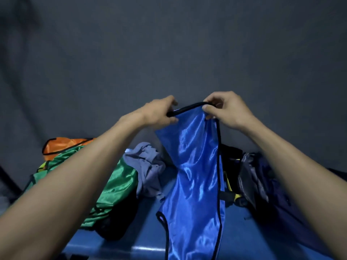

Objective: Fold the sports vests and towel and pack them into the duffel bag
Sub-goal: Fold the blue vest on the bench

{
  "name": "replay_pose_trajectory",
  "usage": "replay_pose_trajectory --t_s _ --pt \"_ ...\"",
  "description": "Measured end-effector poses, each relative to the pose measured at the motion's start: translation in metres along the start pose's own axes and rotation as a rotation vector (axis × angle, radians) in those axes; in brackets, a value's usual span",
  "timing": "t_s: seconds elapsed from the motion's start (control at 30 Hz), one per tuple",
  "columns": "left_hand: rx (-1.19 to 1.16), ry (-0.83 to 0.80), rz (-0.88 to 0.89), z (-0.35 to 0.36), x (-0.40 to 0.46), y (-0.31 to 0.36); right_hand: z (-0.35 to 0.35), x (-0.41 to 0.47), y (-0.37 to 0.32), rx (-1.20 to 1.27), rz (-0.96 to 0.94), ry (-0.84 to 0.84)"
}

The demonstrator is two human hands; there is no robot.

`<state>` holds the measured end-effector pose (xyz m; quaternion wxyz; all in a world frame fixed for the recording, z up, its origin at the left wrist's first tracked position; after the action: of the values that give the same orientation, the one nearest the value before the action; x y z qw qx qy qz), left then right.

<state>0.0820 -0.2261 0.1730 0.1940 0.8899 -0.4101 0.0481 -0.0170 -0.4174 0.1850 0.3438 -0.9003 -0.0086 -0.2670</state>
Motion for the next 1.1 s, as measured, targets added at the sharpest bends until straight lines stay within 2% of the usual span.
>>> replay_pose_trajectory --t_s 0.07,0.17,0.27,0.4,0.73,0.87,1.1 --pt "-0.116 0.018 0.086 -0.018 -0.008 0.031 -0.008 -0.004 -0.031 0.0 -0.066 -0.042" --pt "-0.091 0.11 0.171 -0.049 -0.024 0.062 -0.024 -0.015 -0.07 0.023 -0.116 -0.085" --pt "-0.073 0.133 0.211 -0.084 -0.045 0.082 -0.041 -0.03 -0.091 0.13 -0.101 -0.116" --pt "0.04 0.167 0.249 -0.125 -0.072 0.113 -0.041 -0.061 -0.097 0.268 -0.024 -0.232" --pt "0.114 0.235 0.207 -0.178 -0.14 0.151 -0.007 -0.155 -0.068 0.422 0.199 -0.292" --pt "0.183 0.249 0.17 -0.183 -0.157 0.158 -0.004 -0.174 -0.071 0.529 0.166 -0.291" --pt "0.252 0.225 0.148 -0.183 -0.169 0.18 -0.007 -0.173 -0.107 0.437 0.056 -0.144"
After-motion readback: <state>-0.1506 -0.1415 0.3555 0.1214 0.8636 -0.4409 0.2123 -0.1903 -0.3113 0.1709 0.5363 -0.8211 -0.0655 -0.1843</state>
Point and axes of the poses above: each hand's wrist, its own x-axis towards the middle knuckle, its own z-axis out of the palm, y = z × x, the point moved 5 cm from there along x, towards the middle knuckle, and after that the axes turned 1 degree about -x, right-handed, at the moved point
